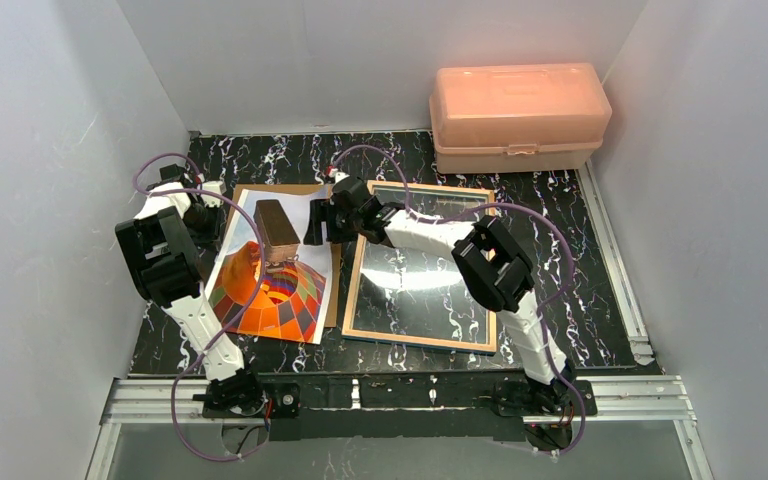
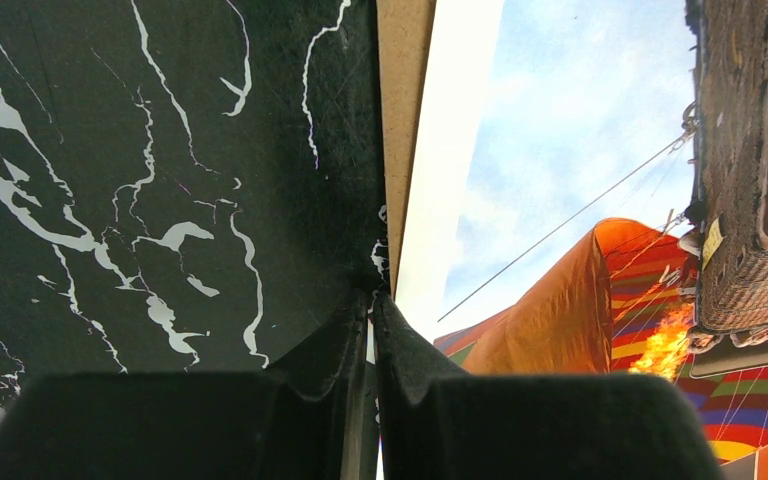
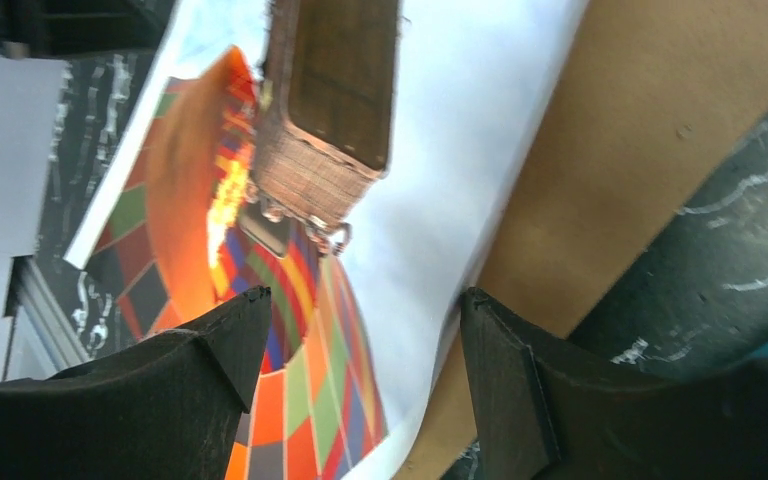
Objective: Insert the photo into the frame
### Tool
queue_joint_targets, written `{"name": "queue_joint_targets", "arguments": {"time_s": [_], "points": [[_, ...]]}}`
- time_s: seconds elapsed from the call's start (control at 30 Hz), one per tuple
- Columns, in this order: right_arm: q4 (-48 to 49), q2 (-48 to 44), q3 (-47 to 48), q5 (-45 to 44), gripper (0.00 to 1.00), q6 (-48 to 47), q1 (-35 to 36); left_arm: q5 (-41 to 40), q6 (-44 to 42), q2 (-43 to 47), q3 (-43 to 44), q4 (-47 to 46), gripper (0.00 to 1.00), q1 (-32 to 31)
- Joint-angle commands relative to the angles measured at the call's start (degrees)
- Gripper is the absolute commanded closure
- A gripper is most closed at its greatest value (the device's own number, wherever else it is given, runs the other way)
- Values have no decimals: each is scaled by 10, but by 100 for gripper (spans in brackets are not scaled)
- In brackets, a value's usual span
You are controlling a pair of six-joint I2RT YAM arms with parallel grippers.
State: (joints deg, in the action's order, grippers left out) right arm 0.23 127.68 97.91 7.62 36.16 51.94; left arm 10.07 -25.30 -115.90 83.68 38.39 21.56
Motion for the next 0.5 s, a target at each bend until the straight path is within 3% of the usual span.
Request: {"name": "queue_joint_targets", "arguments": {"time_s": [0.0, 0.27, 0.47], "points": [[-46, 10, 30, -4, 23, 1, -2, 37, 6, -11, -25, 35, 95, -8], [-8, 5, -1, 23, 27, 31, -15, 41, 8, -12, -25, 38, 95, -8], [16, -7, 3, 48, 62, 57, -24, 44, 8, -11, -8, 58, 95, -8]]}}
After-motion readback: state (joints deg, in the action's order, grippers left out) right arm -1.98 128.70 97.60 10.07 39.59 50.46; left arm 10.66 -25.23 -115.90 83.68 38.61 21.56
